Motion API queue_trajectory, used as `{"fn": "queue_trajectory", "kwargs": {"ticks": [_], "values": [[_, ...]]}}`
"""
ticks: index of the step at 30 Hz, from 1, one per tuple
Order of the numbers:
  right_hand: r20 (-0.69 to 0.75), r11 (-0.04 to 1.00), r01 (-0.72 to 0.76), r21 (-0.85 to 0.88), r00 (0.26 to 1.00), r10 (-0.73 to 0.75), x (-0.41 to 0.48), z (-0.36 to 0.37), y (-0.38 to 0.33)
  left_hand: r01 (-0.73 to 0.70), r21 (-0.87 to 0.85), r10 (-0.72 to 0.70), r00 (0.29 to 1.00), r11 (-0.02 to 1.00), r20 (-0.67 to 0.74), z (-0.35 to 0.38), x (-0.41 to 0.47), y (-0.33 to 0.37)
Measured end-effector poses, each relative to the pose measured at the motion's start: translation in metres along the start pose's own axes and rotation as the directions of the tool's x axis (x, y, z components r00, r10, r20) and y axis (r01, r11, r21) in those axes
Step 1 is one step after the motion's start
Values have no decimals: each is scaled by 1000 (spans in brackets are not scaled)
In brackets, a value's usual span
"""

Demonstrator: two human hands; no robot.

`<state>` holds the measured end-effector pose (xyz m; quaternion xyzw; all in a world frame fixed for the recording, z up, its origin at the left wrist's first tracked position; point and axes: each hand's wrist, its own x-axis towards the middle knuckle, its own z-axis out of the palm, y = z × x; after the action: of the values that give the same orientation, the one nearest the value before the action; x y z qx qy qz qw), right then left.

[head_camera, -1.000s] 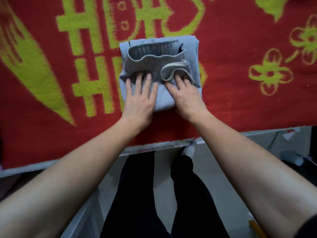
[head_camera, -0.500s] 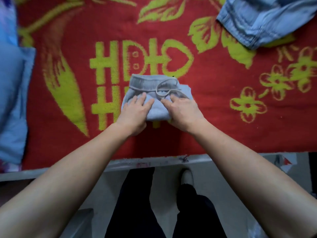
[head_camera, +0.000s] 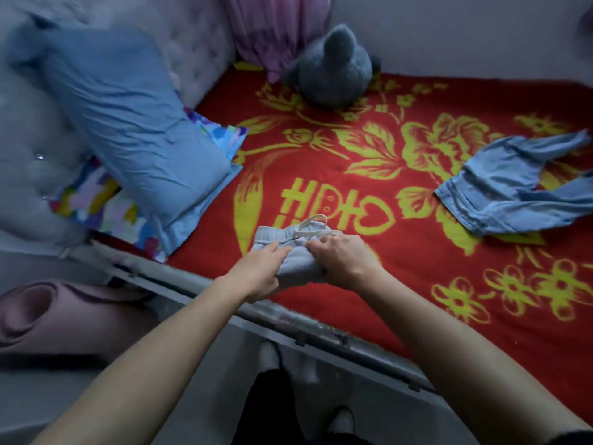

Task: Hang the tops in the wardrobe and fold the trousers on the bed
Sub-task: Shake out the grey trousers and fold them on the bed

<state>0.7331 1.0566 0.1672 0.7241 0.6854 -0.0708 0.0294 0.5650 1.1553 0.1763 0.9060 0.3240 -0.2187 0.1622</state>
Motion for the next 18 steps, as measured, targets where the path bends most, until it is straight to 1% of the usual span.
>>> {"fn": "queue_trajectory", "kwargs": {"ticks": [5,10,12,14,16,18], "values": [[-80,989,140,-43,987,-143,-10,-56,-49,133,-31,-135,985,991,-108,-26,-87,-11],[-170,945,271,-182,938,-302,-13,-116,-131,231,-81,-243,942,970,-229,-51,-193,-42],[-225,916,319,-242,900,-373,-14,-145,-171,276,-101,-293,912,956,-286,-64,-244,-58],[-275,887,382,-260,851,-447,-18,-178,-220,334,-106,-349,872,937,-343,-74,-301,-77],[-312,854,438,-281,800,-513,-28,-210,-277,397,-119,-410,818,910,-404,-80,-367,-96],[-370,814,483,-322,727,-578,-43,-239,-343,456,-130,-461,758,881,-462,-81,-441,-114]]}}
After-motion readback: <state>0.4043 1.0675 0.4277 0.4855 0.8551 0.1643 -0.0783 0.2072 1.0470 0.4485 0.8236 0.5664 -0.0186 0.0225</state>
